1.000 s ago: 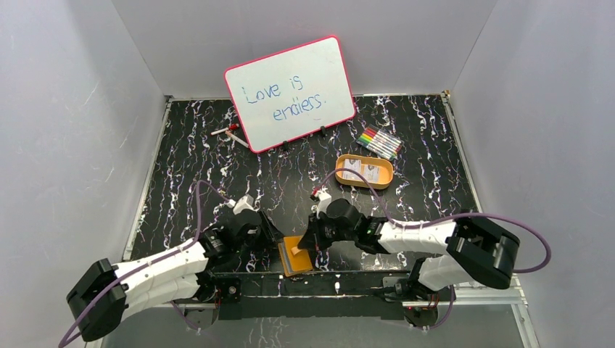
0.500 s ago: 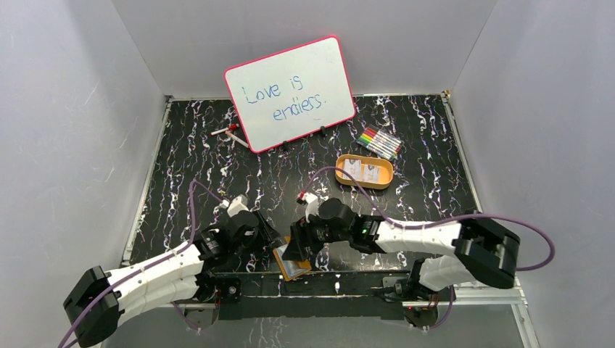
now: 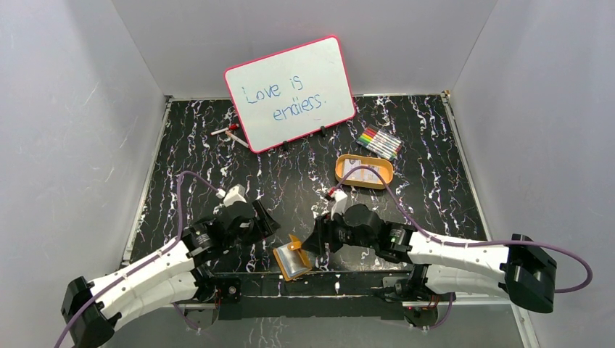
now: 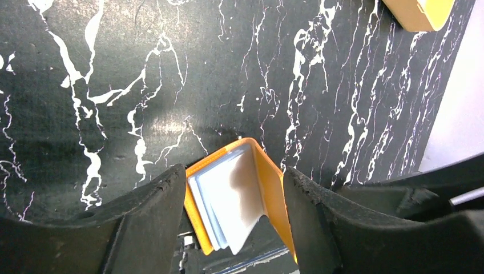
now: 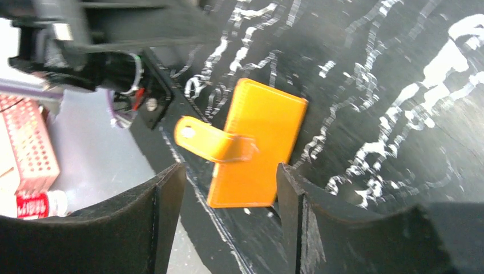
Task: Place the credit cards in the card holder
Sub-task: Close the card holder at the center of the board, then pick up the card holder from the center of the board.
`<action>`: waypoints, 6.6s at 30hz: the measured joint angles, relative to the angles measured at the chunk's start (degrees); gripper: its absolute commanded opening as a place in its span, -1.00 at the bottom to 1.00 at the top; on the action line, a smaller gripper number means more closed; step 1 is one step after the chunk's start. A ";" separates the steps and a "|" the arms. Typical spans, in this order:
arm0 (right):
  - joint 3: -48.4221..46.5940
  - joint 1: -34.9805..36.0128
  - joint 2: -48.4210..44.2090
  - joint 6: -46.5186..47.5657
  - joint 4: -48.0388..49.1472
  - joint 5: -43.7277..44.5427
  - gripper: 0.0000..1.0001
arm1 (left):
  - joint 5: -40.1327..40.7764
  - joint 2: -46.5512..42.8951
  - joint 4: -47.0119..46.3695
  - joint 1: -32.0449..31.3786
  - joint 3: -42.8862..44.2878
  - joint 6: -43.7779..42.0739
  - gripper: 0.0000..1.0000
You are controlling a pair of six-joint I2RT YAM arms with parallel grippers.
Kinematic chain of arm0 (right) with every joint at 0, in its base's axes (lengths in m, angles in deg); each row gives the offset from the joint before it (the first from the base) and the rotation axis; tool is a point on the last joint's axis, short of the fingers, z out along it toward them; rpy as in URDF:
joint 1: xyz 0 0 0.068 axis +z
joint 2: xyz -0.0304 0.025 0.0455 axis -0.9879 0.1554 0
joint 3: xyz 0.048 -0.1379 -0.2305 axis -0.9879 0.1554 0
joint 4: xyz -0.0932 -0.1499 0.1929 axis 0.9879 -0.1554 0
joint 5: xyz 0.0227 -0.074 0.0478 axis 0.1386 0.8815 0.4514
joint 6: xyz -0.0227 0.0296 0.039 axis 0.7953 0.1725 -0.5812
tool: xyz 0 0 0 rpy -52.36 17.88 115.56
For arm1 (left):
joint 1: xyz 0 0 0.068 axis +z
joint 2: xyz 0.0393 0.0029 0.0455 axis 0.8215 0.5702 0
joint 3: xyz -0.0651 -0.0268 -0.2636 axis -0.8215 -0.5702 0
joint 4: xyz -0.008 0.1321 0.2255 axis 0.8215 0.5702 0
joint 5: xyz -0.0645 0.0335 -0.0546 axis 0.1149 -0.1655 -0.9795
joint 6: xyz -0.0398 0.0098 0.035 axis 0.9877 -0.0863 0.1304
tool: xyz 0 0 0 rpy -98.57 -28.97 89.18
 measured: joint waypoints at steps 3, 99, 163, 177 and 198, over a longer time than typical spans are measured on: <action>1.84 -0.52 -0.76 -1.79 -3.08 3.67 0.01 | -0.59 -1.11 2.47 0.00 0.92 -0.28 0.22; -34.47 -17.53 9.88 -11.15 -36.54 10.38 -1.00 | -6.43 4.31 -17.55 -11.30 17.09 -63.67 0.80; -37.94 -20.06 11.06 -18.12 -35.89 4.22 -0.16 | 31.10 26.97 -44.46 -21.18 14.19 -90.86 -1.00; -29.81 -20.00 -8.63 -1.53 -32.41 0.55 0.97 | 24.37 11.47 -30.84 -19.56 10.10 -63.25 -1.00; -21.00 -20.00 -27.04 13.73 -10.29 -26.82 0.97 | -19.41 -8.74 -33.94 -19.21 12.72 -32.65 -1.00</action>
